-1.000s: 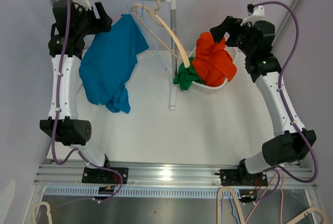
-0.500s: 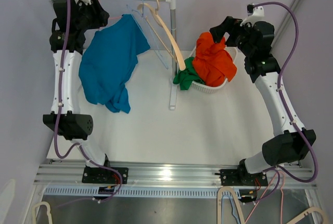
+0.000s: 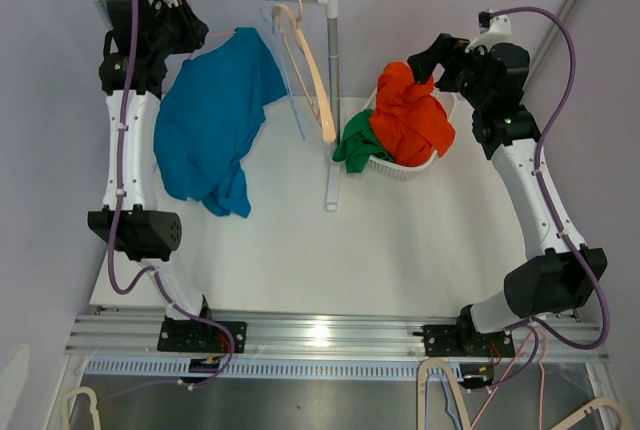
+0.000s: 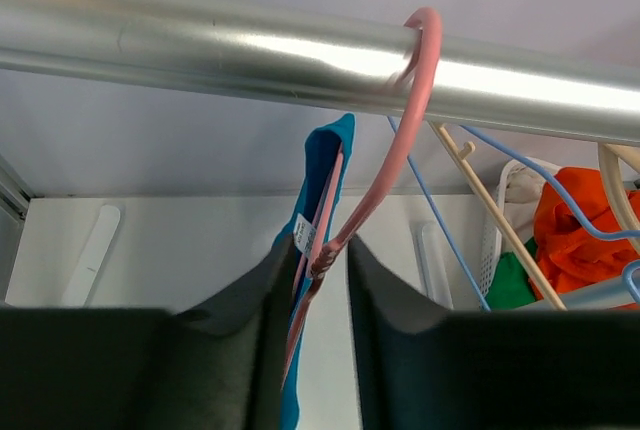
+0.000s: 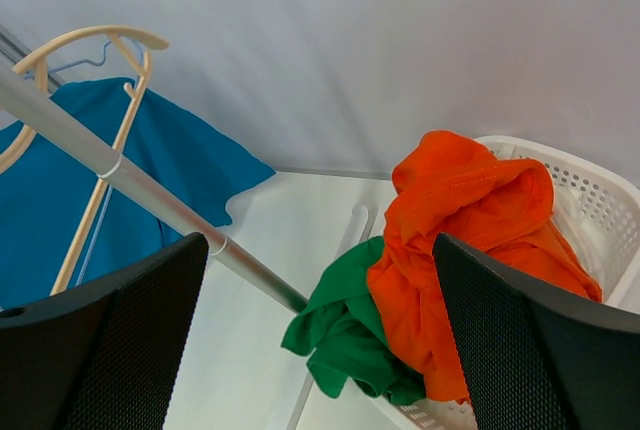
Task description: Remove the t-shirt from the hanger
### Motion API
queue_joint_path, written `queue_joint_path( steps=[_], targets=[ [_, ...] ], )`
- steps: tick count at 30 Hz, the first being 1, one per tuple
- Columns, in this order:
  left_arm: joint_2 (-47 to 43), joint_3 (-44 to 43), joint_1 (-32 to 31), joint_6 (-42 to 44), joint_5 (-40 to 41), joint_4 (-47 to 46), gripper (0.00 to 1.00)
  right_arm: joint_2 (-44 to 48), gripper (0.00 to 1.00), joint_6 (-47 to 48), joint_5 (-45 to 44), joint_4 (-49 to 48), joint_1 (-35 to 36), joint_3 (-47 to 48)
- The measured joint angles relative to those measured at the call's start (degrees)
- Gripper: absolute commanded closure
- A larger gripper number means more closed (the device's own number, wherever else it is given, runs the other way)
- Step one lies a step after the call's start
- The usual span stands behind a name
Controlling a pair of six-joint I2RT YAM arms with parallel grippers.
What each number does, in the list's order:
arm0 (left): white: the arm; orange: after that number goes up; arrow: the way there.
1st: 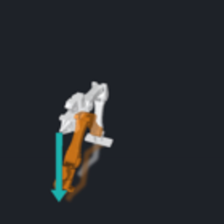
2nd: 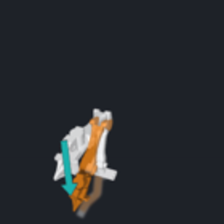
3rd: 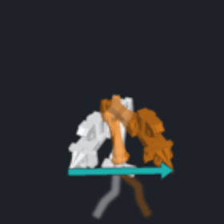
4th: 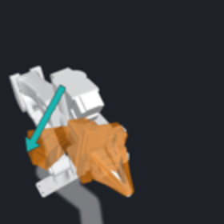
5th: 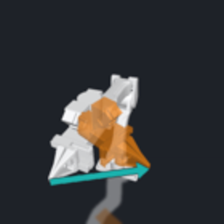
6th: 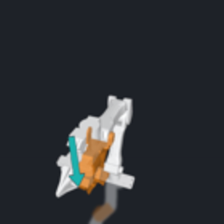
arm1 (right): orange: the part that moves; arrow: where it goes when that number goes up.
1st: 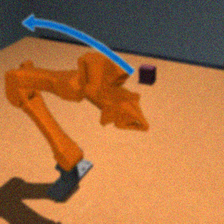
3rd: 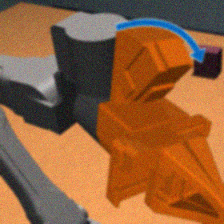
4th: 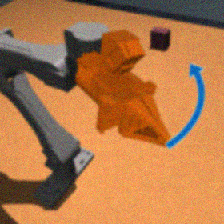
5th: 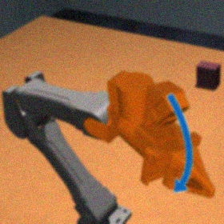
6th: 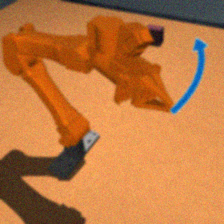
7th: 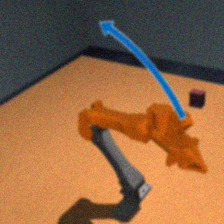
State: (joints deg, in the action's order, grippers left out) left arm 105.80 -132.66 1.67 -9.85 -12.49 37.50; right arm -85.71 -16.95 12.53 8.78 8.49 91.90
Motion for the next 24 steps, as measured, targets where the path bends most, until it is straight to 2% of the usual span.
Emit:
queue_joint_path(
  steps=[1, 2, 12, 15, 19, 24],
  targets=[
    [0.00, 0.00, 0.00, -0.22, 0.00, 0.00, 0.84, 0.00, 0.00, 0.00, 0.00, -0.11, 0.00, -0.07],
    [0.00, 0.00, 0.00, -0.57, -0.02, 0.02, 0.99, 0.00, 0.00, 0.00, 0.02, -0.11, 0.00, -0.11],
    [-0.15, 0.02, -0.07, -1.77, -2.38, -0.35, 0.99, 0.02, 0.00, -0.17, 0.42, -0.11, 0.00, -0.72],
    [-2.64, 2.93, -0.33, -2.16, -1.05, -1.75, 0.99, 0.28, 0.01, -0.20, 0.46, -0.09, 0.00, -1.16],
    [-10.88, 12.44, -0.81, -2.75, 5.18, -5.99, 0.99, 1.25, 0.01, -0.33, 0.46, -0.04, 0.00, -2.16],
    [-17.27, 14.51, -1.16, -5.51, 17.11, -7.02, 0.99, 2.69, 0.01, -0.63, 0.90, 0.00, 0.00, -2.69]
  ],
)
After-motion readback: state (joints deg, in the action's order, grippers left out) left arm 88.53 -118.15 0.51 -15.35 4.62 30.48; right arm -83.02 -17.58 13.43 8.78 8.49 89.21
